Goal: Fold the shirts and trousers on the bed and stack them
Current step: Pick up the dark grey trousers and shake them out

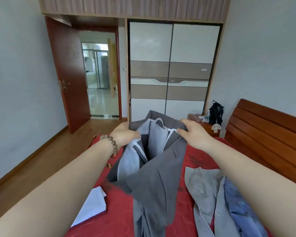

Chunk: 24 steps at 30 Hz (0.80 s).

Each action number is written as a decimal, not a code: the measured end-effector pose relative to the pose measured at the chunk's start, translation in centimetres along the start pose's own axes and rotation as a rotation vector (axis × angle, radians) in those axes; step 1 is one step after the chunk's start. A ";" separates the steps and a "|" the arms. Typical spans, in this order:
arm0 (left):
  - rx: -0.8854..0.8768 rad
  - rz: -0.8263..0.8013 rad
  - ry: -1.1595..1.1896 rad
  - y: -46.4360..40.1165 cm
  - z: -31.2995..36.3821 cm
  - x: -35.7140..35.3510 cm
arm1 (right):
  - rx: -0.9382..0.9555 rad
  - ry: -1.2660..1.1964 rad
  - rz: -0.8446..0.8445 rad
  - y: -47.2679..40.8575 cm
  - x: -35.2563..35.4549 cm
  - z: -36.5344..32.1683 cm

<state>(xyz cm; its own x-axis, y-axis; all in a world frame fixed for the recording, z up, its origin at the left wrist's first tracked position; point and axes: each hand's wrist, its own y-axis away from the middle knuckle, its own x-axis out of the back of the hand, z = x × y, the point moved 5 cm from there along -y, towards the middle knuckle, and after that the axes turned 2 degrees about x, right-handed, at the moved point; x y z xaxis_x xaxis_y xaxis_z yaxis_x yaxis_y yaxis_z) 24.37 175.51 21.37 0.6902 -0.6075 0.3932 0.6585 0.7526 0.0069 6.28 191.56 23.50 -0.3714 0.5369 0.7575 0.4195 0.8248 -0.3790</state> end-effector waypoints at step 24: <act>-0.064 0.146 0.561 4.3 10.4 8.6 | -0.132 -0.991 -0.089 2.4 18.4 6.0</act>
<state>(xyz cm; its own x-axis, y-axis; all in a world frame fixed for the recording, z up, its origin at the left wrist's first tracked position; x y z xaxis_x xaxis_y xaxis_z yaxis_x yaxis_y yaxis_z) 29.97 176.15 34.32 0.8170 -0.5536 -0.1614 0.5496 0.8323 -0.0730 -4.48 204.51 33.35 -0.9029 0.4289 -0.0268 0.4228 0.8753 -0.2347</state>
